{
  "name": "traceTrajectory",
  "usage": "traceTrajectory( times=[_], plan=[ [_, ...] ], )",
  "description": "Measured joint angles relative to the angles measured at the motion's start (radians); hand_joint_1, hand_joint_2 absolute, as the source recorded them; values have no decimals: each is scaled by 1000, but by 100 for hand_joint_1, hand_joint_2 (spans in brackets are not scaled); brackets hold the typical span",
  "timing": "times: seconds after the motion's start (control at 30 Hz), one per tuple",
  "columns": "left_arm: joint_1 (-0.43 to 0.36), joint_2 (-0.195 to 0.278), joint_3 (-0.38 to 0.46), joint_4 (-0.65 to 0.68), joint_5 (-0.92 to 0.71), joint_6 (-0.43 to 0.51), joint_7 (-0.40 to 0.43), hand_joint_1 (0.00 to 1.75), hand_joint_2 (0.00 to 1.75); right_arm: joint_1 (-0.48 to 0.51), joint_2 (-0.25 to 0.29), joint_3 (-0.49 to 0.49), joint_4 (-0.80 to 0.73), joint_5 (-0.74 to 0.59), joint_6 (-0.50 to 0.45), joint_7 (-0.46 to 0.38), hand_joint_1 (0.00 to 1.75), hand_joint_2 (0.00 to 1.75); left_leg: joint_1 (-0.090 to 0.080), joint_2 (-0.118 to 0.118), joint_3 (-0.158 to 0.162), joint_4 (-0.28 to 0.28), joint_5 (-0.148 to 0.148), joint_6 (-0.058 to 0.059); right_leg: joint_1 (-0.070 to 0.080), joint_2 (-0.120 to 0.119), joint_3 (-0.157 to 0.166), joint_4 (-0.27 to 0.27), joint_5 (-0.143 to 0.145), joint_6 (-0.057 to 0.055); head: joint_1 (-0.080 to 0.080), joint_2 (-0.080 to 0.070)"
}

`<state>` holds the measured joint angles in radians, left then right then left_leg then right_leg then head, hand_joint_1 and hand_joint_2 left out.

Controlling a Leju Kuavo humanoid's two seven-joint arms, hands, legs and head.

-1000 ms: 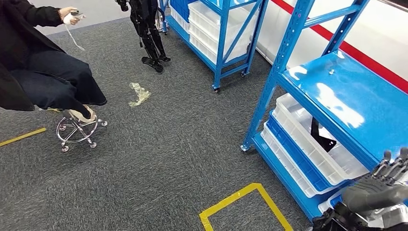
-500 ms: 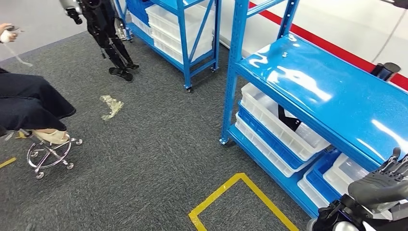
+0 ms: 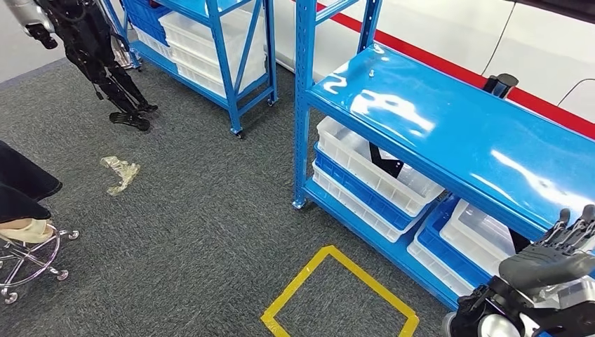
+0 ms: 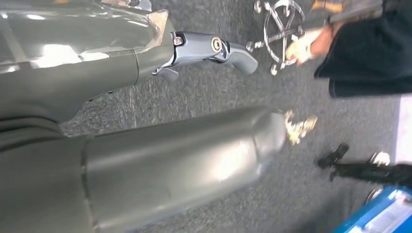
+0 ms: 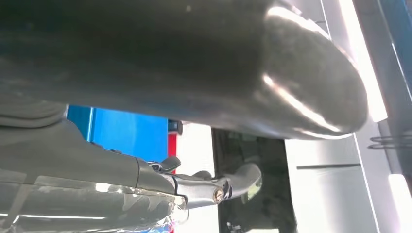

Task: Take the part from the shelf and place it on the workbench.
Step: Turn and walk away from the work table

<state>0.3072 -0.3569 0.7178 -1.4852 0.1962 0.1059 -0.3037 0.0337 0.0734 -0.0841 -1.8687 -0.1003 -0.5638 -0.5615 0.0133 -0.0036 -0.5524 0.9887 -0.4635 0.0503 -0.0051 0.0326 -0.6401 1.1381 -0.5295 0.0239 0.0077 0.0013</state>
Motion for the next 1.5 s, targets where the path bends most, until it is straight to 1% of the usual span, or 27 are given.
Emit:
traceTrajectory(
  times=[0.07, 0.1, 0.17, 0.23, 0.3, 0.37, 0.4, 0.47, 0.53, 0.6, 0.67, 0.73, 0.77, 0.83, 0.87, 0.9, 0.97, 1.03, 1.1, 1.13, 1.17, 1.23, 1.3, 1.33, 1.4, 1.43, 1.5],
  plan=[
    [-4, -1, 0, 2, -4, 1, 0, 0, 0, -2, 1, 0, 4, 6, -4, 1, 0, 0, 0, 28, -2, 0, -1, 1, -5, -18, -66, 132, -48, 2, 4, 0],
    [-7, -1, 1, 4, -7, 1, 0, 0, 0, -1, 1, -1, 6, 8, -5, 2, 0, 0, 0, 41, -3, 0, -1, 0, -9, -21, -78, 157, -53, 10, 4, 0],
    [-16, -1, 1, 7, -14, 0, 1, 0, 0, 0, 3, -2, 7, 12, -7, 4, 0, 0, 2, 66, 0, 1, -4, -4, -16, -34, -37, 82, -18, 33, 5, 0],
    [-27, 0, 2, 9, -24, -7, 2, 0, 0, 2, 6, -4, 7, 16, -11, 6, 0, 0, 0, 87, 7, 3, -10, -14, -19, -88, 48, -70, 34, 50, 7, 0],
    [-38, 0, 6, 10, -34, -16, 4, 0, 0, 8, 11, -9, 4, 19, -14, 9, 0, 0, -7, 105, 15, 5, -17, -27, -16, -120, 84, -141, 56, 43, 6, 0],
    [-50, 0, 9, 10, -40, -21, 5, 0, 0, 14, 15, -14, -1, 22, -16, 11, 0, 0, -7, 127, 24, 2, -22, -37, -13, -98, 81, -141, 58, 27, 3, 0],
    [-56, 0, 9, 11, -44, -25, 5, 0, 0, 17, 17, -18, -5, 24, -18, 11, 0, 0, -2, 124, 24, 6, -28, -44, -17, -86, 83, -142, 60, 21, 3, 0],
    [-66, 0, 11, 14, -58, -44, 5, 0, 0, 22, 25, -26, -16, 31, -23, 10, 0, 0, 5, 74, 0, 67, -73, -53, -23, -60, 87, -144, 65, 5, 1, 0],
    [-78, 0, 17, 20, -76, -65, 4, 0, 0, 31, 37, -35, -30, 39, -26, 10, 0, 0, 8, 16, -64, 204, -145, -56, -23, -35, 85, -144, 67, -6, -1, 0],
    [-90, 0, 25, 28, -86, -75, 4, 0, 0, 42, 47, -43, -42, 44, -26, 11, 0, 0, 8, 3, -117, 305, -173, -55, -19, -8, 85, -143, 68, -8, -1, 0],
    [-98, 0, 29, 35, -91, -79, 4, 0, 0, 50, 53, -52, -51, 47, -26, 12, 0, 0, 9, -2, -105, 264, -123, -51, -18, 22, 88, -142, 67, -8, -2, 0],
    [-106, 1, 34, 40, -97, -87, 3, 0, 0, 54, 59, -60, -61, 52, -26, 13, 0, 0, 13, -38, -47, 127, -48, -47, -17, 52, 89, -139, 67, -6, -2, 0],
    [-111, 1, 37, 43, -102, -92, 2, 0, 0, 56, 63, -63, -67, 56, -26, 14, 0, 0, 15, -57, -24, 73, -29, -47, -15, 63, 85, -137, 66, -3, -2, 0],
    [-126, 1, 40, 49, -117, -106, 0, 0, 0, 64, 70, -74, -84, 65, -26, 16, 0, 0, 12, -76, -9, 32, -25, -43, -13, 83, 75, -136, 69, 9, -2, 0],
    [-135, 1, 40, 52, -125, -114, 0, 0, 0, 70, 73, -81, -92, 67, -26, 18, 0, 0, 10, -66, -8, 28, -23, -38, -15, 93, 68, -138, 72, 16, -2, 0],
    [-145, 1, 41, 57, -133, -123, 0, 0, 0, 75, 76, -88, -101, 68, -26, 20, 0, 0, 9, -54, -6, 25, -20, -31, -16, 88, 63, -137, 73, 22, -2, 0],
    [-156, 1, 42, 67, -144, -137, -1, 0, 0, 79, 78, -102, -110, 63, -24, 18, 0, 0, 9, -29, -1, 16, -13, -16, -13, 42, 38, -96, 51, 26, 1, 0],
    [-158, 1, 47, 81, -151, -147, -1, 0, 0, 76, 78, -111, -111, 50, -22, 10, 0, 0, 6, -1, -2, 14, -11, -8, -10, -10, -20, 20, -4, 19, 4, 0],
    [-158, 1, 53, 96, -155, -153, -1, 0, 0, 75, 78, -119, -107, 33, -21, -2, 0, 0, 3, 30, -4, 15, -12, -7, -11, -20, -75, 136, -45, 21, 5, 0],
    [-158, 1, 55, 103, -156, -156, -1, 0, 0, 75, 77, -123, -104, 26, -20, -8, 0, 0, 2, 44, -4, 15, -12, -7, -11, -22, -78, 144, -44, 27, 6, 0],
    [-159, 0, 56, 108, -156, -157, -1, 0, 0, 75, 76, -128, -101, 20, -19, -13, 0, 0, 2, 58, -4, 15, -13, -7, -11, -27, -58, 111, -29, 36, 6, 0],
    [-158, 0, 57, 114, -156, -158, -1, 0, 0, 73, 73, -132, -96, 10, -17, -23, 0, 0, 1, 79, 0, 16, -16, -12, -10, -63, 22, -34, 20, 49, 8, 0],
    [-156, 0, 57, 117, -155, -157, -1, 0, 0, 67, 69, -133, -91, 7, -21, -35, 0, 0, -5, 96, 5, 17, -21, -21, -5, -96, 77, -128, 52, 42, 7, 0],
    [-155, 0, 58, 117, -153, -154, -1, 0, 0, 64, 68, -134, -87, 11, -29, -42, 0, 0, -8, 104, 8, 17, -23, -26, -2, -100, 82, -138, 57, 33, 6, 0],
    [-153, 0, 57, 117, -146, -146, -1, 0, 0, 59, 64, -134, -80, 22, -51, -55, 0, 0, -6, 114, 12, 16, -25, -36, -6, -82, 80, -137, 63, 18, 3, 0],
    [-152, 0, 57, 117, -143, -142, -1, 0, 0, 55, 62, -134, -76, 26, -60, -60, 0, 0, -3, 102, 10, 24, -32, -42, -10, -74, 80, -139, 66, 12, 3, 0],
    [-147, 0, 56, 117, -138, -137, -1, 0, 0, 44, 60, -133, -68, 30, -71, -64, 0, 0, 3, 48, -22, 94, -80, -52, -19, -62, 80, -143, 71, -3, 0, 0]
  ],
)
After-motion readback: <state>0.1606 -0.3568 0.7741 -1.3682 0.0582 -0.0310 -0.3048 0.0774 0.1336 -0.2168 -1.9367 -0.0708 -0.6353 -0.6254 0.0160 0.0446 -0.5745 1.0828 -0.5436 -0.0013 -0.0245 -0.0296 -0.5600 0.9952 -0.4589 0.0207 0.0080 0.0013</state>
